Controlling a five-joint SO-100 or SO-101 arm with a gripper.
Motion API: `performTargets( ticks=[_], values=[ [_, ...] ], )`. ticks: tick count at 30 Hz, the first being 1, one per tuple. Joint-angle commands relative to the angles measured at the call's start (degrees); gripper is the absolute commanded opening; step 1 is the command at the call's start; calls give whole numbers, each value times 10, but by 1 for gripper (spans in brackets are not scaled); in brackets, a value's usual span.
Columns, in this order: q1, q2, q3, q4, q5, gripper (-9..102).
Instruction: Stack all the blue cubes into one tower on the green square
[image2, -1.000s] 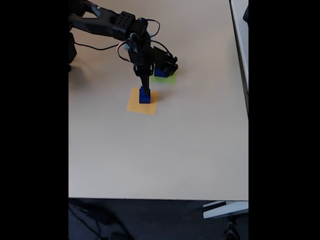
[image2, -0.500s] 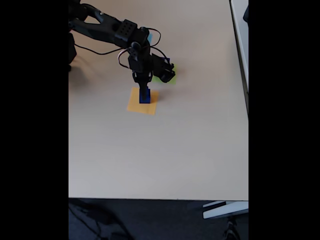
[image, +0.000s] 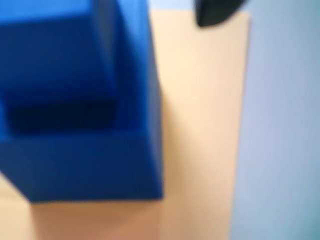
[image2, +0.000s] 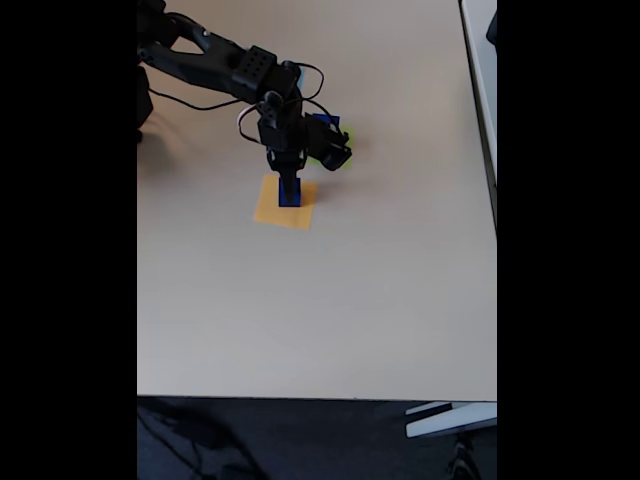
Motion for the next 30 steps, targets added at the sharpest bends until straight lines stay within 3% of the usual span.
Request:
performTargets(
  ticks=[1,16,26,30],
  values=[
    [4,8,-33,5,-2,26],
    [6,9,-31,3,-5,14],
    [6,11,-30,3,-4,0],
    [6,13,-29,3,-5,0]
  ],
)
